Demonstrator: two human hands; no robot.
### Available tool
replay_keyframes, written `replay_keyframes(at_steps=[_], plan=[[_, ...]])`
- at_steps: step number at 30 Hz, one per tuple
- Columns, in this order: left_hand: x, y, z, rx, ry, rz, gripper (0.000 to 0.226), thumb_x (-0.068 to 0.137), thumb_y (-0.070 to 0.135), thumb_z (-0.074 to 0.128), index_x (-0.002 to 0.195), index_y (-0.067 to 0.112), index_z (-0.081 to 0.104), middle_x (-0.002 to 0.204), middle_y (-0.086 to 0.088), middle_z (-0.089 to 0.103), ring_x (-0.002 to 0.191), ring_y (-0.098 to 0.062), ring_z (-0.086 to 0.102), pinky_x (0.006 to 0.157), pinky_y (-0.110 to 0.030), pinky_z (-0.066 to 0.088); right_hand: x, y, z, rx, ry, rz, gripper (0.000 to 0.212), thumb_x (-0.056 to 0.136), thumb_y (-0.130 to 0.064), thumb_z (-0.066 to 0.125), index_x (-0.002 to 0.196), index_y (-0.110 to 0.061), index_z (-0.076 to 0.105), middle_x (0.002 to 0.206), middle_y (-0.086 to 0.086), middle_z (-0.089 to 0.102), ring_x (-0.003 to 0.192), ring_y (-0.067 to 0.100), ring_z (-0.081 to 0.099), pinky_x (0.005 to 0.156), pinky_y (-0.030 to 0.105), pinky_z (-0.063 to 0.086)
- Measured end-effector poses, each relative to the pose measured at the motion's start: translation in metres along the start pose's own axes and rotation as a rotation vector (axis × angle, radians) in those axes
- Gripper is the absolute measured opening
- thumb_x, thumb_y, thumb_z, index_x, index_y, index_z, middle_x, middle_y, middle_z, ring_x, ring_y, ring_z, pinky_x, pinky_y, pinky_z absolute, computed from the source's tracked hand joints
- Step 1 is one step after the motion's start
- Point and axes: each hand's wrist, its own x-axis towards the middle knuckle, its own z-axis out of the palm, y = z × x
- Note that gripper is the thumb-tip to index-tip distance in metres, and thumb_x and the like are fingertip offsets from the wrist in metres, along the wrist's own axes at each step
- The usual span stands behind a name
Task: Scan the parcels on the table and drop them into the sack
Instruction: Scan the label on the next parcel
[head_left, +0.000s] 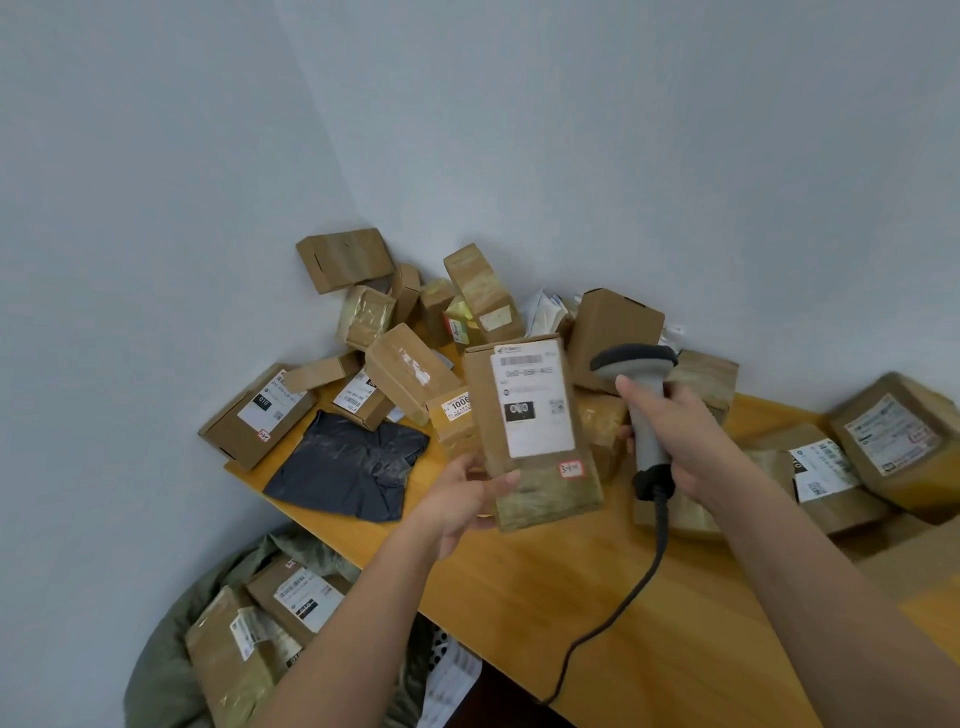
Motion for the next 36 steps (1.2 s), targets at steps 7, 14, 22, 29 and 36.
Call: replay_keyframes(at_steps=[7, 14, 22, 29, 36], plan=[[0.01, -0.001, -0.005, -0.083, 0.154, -0.096, 0.042, 0.092, 0.022, 0.067, 0.129, 0.008, 0.052, 0.118, -0.01, 0.068, 0.092, -0.034, 0.07, 0.069, -0.042, 0.057, -0.045, -0.043, 0.003, -0.137, -0.251, -0.065, 0.02, 0.101, -0.033, 0.051, 0.111, -0.017, 0.056, 0.094, 0.012, 0.061, 0.058, 0.011, 0.062, 0.052, 0.023, 0.054], [0.015, -0.001, 0.002, -0.094, 0.188, -0.126, 0.043, 0.093, 0.02, 0.065, 0.131, 0.006, 0.052, 0.118, -0.011, 0.067, 0.083, -0.032, 0.069, 0.06, -0.038, 0.055, -0.084, -0.071, 0.0, -0.21, -0.317, -0.18, 0.029, 0.1, -0.036, 0.048, 0.11, -0.011, 0.059, 0.08, 0.009, 0.059, 0.049, 0.006, 0.058, 0.049, 0.018, 0.051], [0.019, -0.004, 0.01, -0.107, 0.196, -0.137, 0.044, 0.094, 0.019, 0.065, 0.132, 0.004, 0.05, 0.106, -0.01, 0.067, 0.079, -0.031, 0.067, 0.059, -0.039, 0.055, -0.098, -0.08, -0.013, -0.258, -0.285, -0.233, 0.032, 0.101, -0.038, 0.047, 0.111, -0.01, 0.059, 0.084, 0.008, 0.058, 0.054, 0.009, 0.056, 0.05, 0.02, 0.049], [0.025, -0.01, 0.012, -0.143, 0.207, -0.135, 0.043, 0.094, 0.016, 0.064, 0.132, 0.006, 0.05, 0.112, -0.013, 0.066, 0.082, -0.031, 0.067, 0.063, -0.043, 0.055, -0.101, -0.079, -0.022, -0.258, -0.258, -0.252, 0.029, 0.1, -0.038, 0.047, 0.107, -0.013, 0.06, 0.083, 0.002, 0.061, 0.055, 0.008, 0.057, 0.055, 0.023, 0.051], [0.024, -0.02, 0.01, -0.154, 0.234, -0.143, 0.045, 0.093, 0.014, 0.065, 0.134, 0.005, 0.049, 0.117, -0.008, 0.065, 0.09, -0.028, 0.067, 0.056, -0.037, 0.054, -0.099, -0.077, -0.018, -0.287, -0.243, -0.261, 0.028, 0.1, -0.04, 0.047, 0.106, -0.016, 0.059, 0.09, 0.003, 0.06, 0.062, 0.011, 0.058, 0.062, 0.027, 0.053]])
